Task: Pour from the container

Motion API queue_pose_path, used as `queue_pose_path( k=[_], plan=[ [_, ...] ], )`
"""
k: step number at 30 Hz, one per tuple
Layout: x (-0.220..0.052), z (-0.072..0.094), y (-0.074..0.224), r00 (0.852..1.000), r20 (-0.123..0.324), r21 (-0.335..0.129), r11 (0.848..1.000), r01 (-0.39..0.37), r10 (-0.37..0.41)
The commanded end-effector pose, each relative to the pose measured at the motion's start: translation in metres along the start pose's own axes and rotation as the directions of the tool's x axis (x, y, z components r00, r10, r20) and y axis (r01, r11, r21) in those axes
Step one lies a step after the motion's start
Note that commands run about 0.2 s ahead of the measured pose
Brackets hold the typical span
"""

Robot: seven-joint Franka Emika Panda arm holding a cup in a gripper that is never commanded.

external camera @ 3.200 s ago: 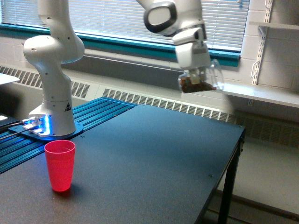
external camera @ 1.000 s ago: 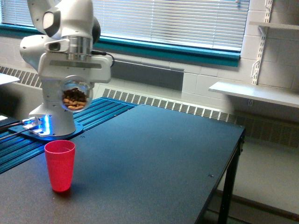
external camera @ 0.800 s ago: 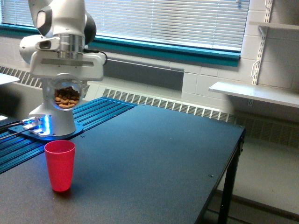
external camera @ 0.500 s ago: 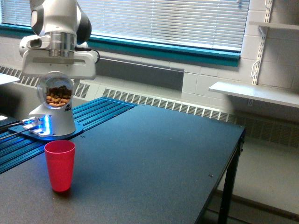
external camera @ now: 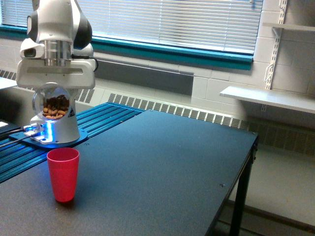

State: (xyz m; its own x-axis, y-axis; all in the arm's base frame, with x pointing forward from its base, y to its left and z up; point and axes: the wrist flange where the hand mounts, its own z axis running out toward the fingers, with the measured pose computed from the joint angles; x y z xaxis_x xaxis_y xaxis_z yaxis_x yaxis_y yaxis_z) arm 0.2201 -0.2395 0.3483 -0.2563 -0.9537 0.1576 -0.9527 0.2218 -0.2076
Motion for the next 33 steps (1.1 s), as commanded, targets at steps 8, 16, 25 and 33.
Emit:
queue_pose_path(
  k=[8,16,25,33],
  plan=[
    [0.012,0.02,-0.008,0.999,0.036,-0.011,1.0,0.027,-0.026],
    [0.021,0.026,-0.016,0.998,0.061,-0.012,1.0,0.021,-0.02],
    [0.02,0.033,-0.027,0.996,0.086,-0.021,0.999,0.038,-0.036],
    [0.012,0.042,-0.034,0.992,0.11,-0.035,0.997,0.064,-0.06]
  ],
)
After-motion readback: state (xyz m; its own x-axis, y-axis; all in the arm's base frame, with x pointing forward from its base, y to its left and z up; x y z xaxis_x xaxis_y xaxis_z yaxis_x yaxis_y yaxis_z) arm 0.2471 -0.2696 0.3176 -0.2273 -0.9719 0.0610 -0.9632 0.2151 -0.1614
